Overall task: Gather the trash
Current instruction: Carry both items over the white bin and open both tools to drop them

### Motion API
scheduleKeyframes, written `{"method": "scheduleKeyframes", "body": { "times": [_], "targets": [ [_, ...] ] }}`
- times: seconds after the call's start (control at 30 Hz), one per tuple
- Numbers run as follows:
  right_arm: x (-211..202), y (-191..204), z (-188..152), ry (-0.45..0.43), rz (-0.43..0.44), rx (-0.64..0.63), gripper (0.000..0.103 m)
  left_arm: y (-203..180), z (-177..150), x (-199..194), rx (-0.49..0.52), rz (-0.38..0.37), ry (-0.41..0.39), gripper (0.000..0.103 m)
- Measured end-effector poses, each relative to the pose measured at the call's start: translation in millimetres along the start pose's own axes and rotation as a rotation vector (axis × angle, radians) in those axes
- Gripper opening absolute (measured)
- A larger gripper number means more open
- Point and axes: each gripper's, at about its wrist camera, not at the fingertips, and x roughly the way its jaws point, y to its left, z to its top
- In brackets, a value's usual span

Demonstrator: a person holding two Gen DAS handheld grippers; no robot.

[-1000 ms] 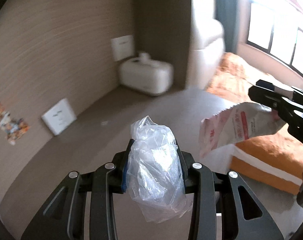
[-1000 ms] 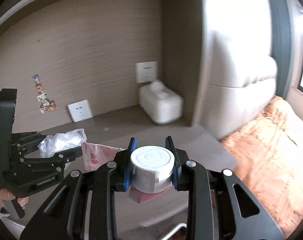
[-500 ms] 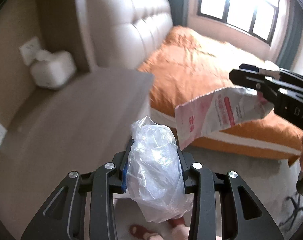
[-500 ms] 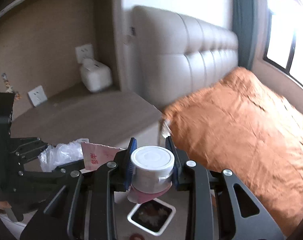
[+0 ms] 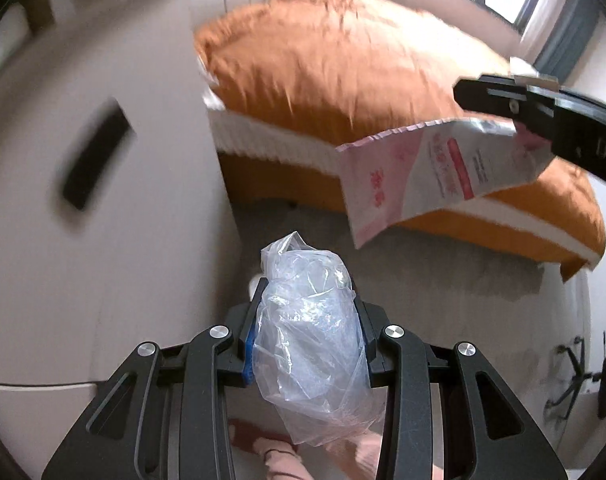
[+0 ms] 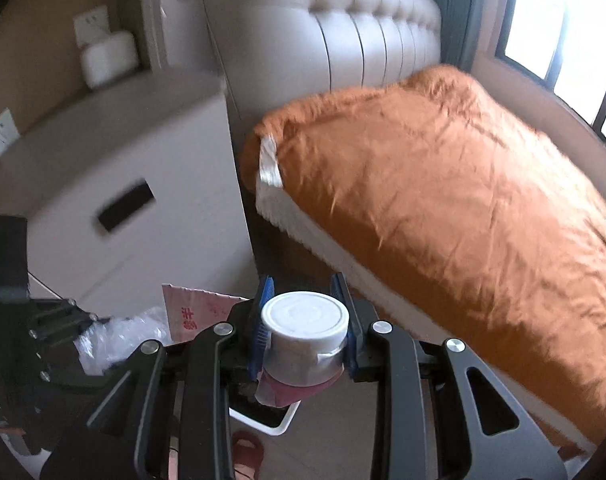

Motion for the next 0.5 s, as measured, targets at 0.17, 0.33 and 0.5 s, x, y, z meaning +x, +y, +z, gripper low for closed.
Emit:
{"method": "scheduleKeyframes", "body": {
  "times": [0.17, 0.33, 0.5],
  "targets": [
    [65.4, 1.4, -37.7, 0.04, 0.03, 0.028, 0.031, -9.1, -20.8, 65.7, 0.043, -0.059, 0.043, 0.036],
    [136.4, 6.8, -79.1, 0.101, 0.093, 0.076, 0.031, -4.0, -43.6, 126.7, 0.04, -0.09, 0.085, 0.036],
    [195.7, 11.4, -119.4, 0.159, 0.104, 0.122, 0.032, 9.6, -72.0, 179.2, 0.023, -0.101, 0.142, 0.036]
  ]
}}
